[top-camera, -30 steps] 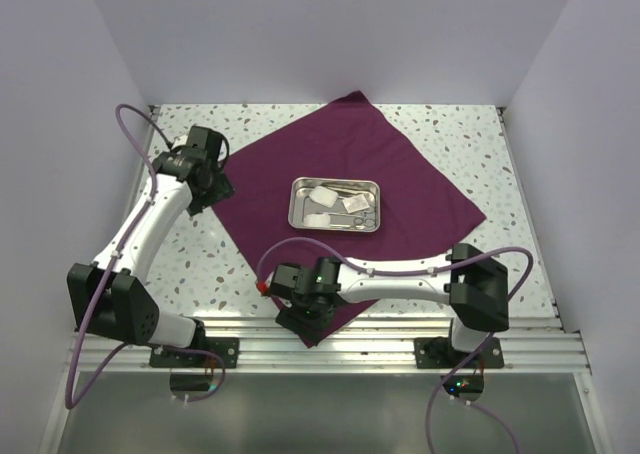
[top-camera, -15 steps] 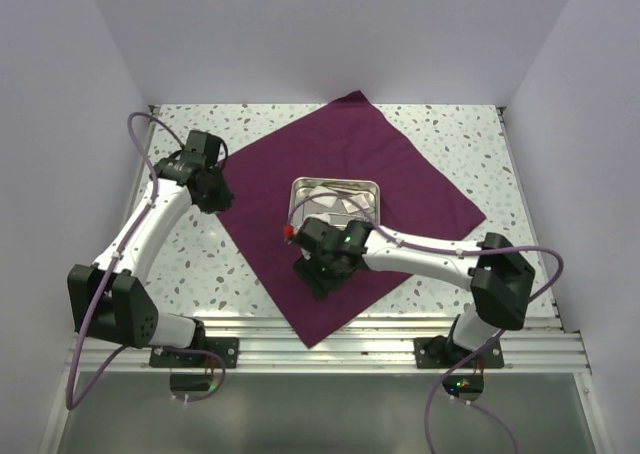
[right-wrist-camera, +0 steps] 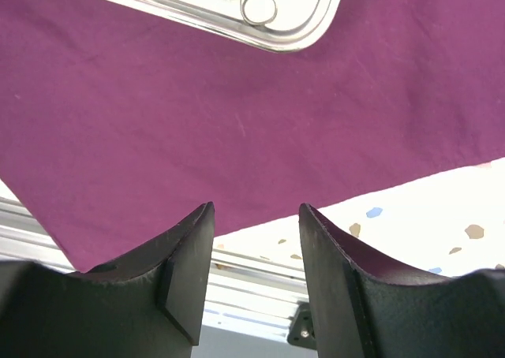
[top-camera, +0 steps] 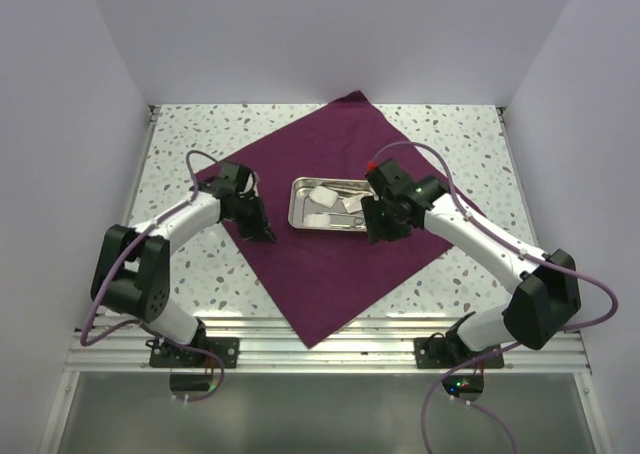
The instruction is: Prepare the surgical pack
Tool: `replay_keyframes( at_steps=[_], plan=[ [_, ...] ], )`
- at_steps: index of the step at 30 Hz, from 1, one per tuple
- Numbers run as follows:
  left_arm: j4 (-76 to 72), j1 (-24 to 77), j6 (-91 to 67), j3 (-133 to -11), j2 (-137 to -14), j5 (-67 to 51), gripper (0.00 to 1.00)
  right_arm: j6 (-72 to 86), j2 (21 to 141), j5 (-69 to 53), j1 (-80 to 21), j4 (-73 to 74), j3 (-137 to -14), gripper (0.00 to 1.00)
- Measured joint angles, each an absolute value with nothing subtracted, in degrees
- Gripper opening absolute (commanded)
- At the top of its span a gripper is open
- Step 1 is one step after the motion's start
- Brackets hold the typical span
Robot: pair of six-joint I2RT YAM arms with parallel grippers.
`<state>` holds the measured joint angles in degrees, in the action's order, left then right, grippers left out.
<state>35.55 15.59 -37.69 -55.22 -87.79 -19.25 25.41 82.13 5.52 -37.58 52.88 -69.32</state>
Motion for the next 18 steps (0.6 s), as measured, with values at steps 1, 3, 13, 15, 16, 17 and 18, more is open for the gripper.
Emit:
replay_keyframes(
  at_steps=[1,3,13,15,16,17,18],
  plan=[
    [34.1,16.7,-38.3,-55.2,-89.1,-20.1,0.0,25.4,82.1,5.5,-37.2,53.4,-69.4,0.51],
    [31.4,19.0,-39.5,-55.2,-91.5,-21.3,0.0,25.4,82.1,5.4,-37.0,53.9,-69.4,0.51],
    [27.0,22.2,-41.9,-59.5,-101.7,-22.7,0.0,25.0,77.8,4.0,-36.1,55.8,-68.4,0.52],
    [26.4,22.2,-42.3,-60.7,-102.6,-22.7,0.0,24.7,77.3,3.0,-36.0,55.8,-67.6,0.53],
    [26.2,22.2,-42.5,-61.3,-103.2,-22.7,0.0,24.4,77.3,2.4,-36.0,55.8,-67.2,0.54],
    [26.1,22.2,-42.5,-61.8,-103.7,-22.7,0.0,24.1,77.3,1.7,-36.0,55.8,-66.8,0.54],
    [26.1,22.2,-42.5,-62.3,-104.2,-22.7,0.0,23.9,77.3,1.3,-36.0,55.8,-66.4,0.54]
  ],
)
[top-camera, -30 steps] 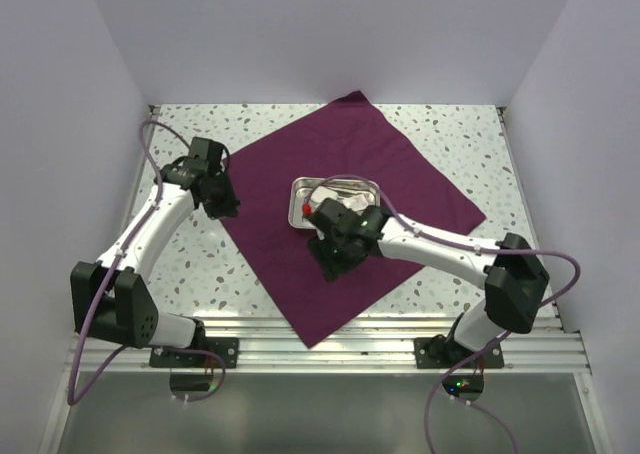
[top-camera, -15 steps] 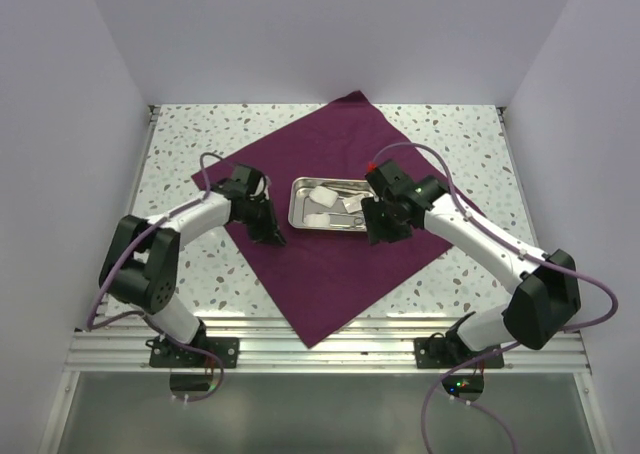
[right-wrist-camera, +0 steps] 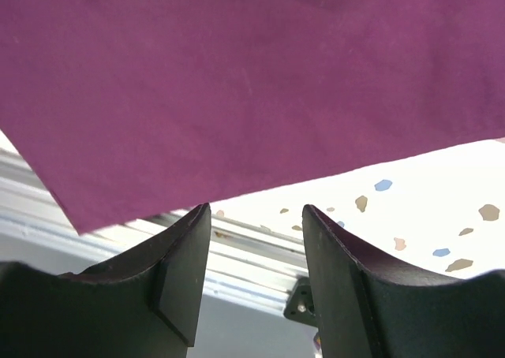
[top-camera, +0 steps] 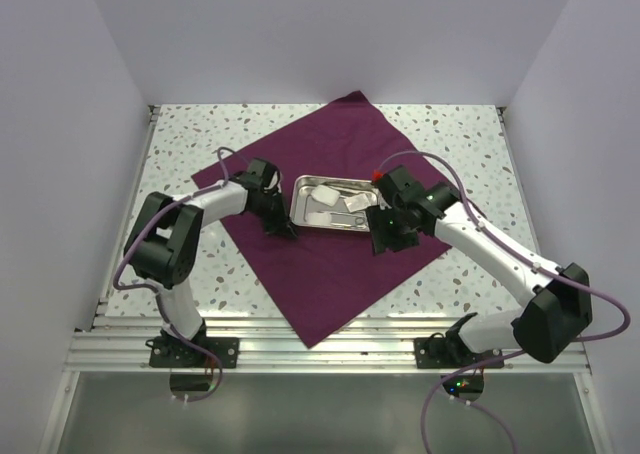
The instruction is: Prepare the surgical pack
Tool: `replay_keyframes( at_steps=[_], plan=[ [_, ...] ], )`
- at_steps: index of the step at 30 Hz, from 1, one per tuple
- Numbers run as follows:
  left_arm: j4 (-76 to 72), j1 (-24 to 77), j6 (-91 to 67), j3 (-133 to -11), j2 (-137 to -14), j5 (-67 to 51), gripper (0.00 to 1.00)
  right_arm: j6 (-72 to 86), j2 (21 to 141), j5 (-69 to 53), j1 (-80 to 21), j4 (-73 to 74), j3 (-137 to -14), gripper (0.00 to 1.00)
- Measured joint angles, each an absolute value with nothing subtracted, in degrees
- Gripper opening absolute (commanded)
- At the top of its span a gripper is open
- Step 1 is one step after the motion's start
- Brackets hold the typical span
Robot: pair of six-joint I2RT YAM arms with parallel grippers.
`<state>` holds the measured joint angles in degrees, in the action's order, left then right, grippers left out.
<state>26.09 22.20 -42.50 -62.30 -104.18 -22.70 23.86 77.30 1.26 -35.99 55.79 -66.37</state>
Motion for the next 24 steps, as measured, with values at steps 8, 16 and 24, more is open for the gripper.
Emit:
replay_keyframes(
  at_steps=[8,16,24],
  plan=[
    [26.6,22.0,-42.5,-64.0,-104.9,-21.5,0.0,20.6,77.8,-2.9,-36.9,56.0,-65.2,0.61],
    [32.2,20.8,-42.0,-58.0,-92.9,-17.7,0.08,16.6,85.2,-5.9,-53.0,52.1,-65.8,0.75],
    [43.8,8.1,-36.9,-56.6,-76.2,-9.5,0.28,12.6,96.2,-8.4,-68.7,47.9,-68.9,0.78]
  ],
)
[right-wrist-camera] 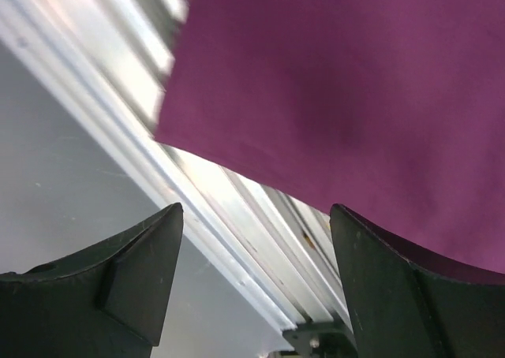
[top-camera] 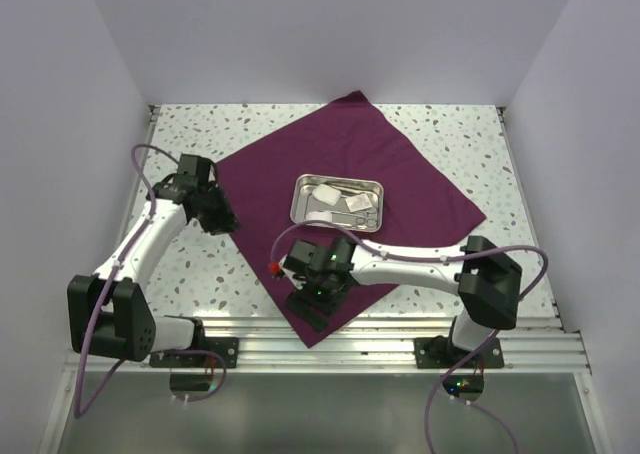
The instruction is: Prepare the surgical pack
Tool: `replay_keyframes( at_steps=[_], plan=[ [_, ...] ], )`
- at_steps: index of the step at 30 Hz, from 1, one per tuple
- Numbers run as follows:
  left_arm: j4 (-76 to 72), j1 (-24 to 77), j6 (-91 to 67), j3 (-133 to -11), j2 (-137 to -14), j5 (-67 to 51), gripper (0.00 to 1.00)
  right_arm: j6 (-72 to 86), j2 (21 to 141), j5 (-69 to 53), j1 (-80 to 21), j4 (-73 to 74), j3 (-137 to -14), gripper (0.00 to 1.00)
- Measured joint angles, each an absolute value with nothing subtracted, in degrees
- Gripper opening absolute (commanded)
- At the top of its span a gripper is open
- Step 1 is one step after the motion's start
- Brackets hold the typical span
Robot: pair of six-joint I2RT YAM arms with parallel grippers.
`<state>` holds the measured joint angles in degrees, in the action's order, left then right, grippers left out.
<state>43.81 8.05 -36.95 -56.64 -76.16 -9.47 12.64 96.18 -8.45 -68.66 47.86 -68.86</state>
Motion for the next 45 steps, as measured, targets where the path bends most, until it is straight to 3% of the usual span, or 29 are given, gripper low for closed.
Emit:
replay_keyframes(
  at_steps=[4,10,18,22,30,33,36,38,45],
  plan=[
    [48.3,5.4,-34.8,-58.4,-75.2,-6.3,0.28,11.7,99.7,-9.0,-73.7,45.5,-71.0,0.76],
    [52.2,2.4,-34.0,-60.3,-75.2,-4.1,0.2,11.6,102.9,-10.0,-78.2,43.4,-72.1,0.72],
    [53.6,1.5,-34.3,-64.6,-75.2,-2.7,0.19,12.2,106.5,-9.6,-81.1,42.1,-72.1,0.59],
    [53.6,1.3,-34.5,-65.8,-75.2,-2.7,0.19,12.7,106.8,-7.6,-81.3,41.4,-72.1,0.48],
    [53.8,1.1,-34.5,-65.8,-75.2,-2.7,0.19,13.2,108.0,-3.5,-81.4,40.1,-72.1,0.37],
    [53.8,0.9,-34.4,-65.8,-75.2,-2.7,0.19,13.4,108.0,-2.4,-81.4,40.1,-72.1,0.27],
    [53.9,0.7,-34.4,-65.8,-75.2,-2.7,0.19,13.9,107.9,-0.7,-81.4,40.1,-71.9,0.07],
    [53.8,0.6,-34.4,-65.8,-75.2,-2.7,0.19,14.5,107.7,0.7,-81.4,40.3,-71.9,0.0],
    [54.0,0.6,-34.4,-66.1,-75.2,-2.6,0.19,16.5,106.2,4.3,-76.6,43.5,-74.5,0.0]
  ],
)
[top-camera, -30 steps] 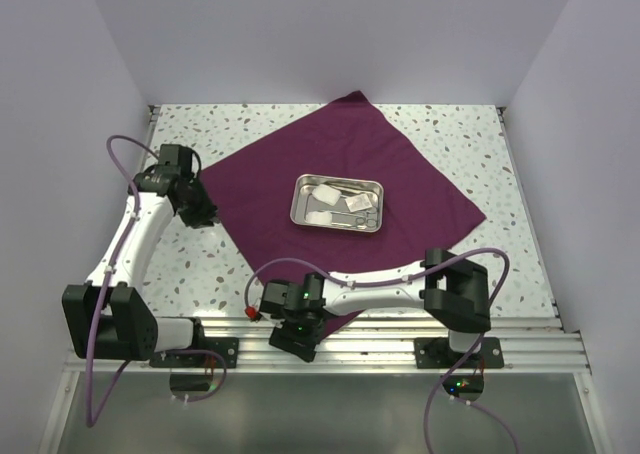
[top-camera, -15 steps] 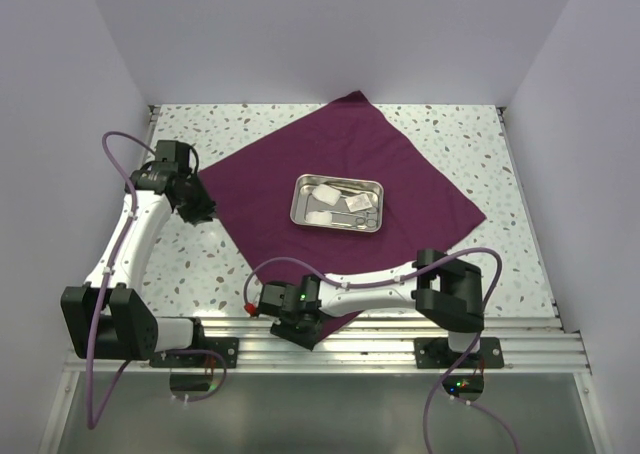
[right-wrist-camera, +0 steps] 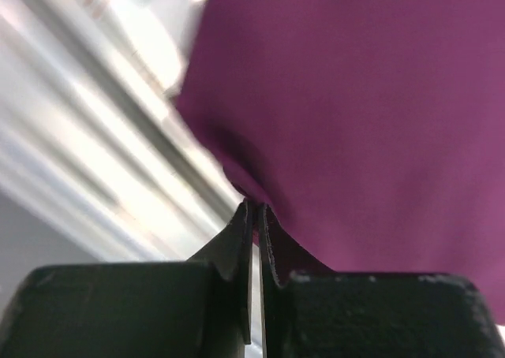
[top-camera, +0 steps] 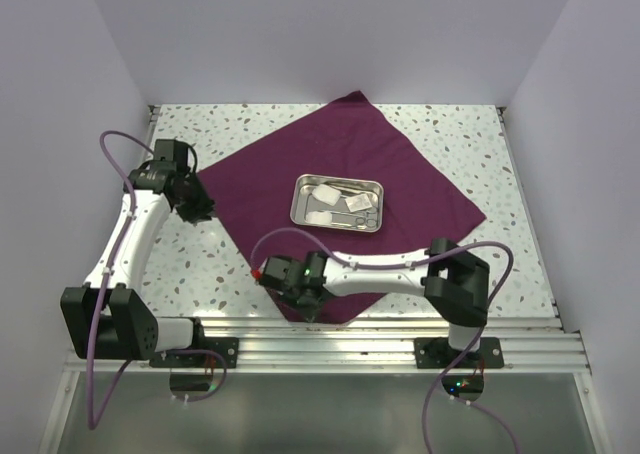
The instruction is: Prepare the surgical pack
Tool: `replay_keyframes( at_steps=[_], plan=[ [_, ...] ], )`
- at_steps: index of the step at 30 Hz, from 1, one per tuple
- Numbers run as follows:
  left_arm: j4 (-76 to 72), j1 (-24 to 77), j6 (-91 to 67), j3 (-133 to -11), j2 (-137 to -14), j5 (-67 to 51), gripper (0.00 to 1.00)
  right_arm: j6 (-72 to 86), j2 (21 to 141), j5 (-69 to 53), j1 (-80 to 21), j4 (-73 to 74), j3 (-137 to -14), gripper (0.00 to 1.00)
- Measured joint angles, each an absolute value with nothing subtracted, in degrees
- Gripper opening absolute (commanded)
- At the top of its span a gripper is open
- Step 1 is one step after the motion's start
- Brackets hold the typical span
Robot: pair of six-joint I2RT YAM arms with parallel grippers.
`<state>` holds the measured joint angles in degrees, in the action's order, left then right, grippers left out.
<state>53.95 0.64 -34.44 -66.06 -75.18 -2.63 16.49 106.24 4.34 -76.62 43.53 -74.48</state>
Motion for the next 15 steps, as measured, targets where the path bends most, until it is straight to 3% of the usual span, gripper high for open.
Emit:
replay_keyframes(
  at_steps=[9,15],
  plan=[
    [53.6,-0.9,-34.5,-68.3,-75.4,-2.8,0.17,12.9,107.5,11.6,-58.0,48.8,-94.2,0.0],
    [53.2,-0.9,-34.4,-68.3,-76.4,-3.2,0.18,8.8,116.3,15.3,-46.5,50.0,-111.1,0.0]
  ],
)
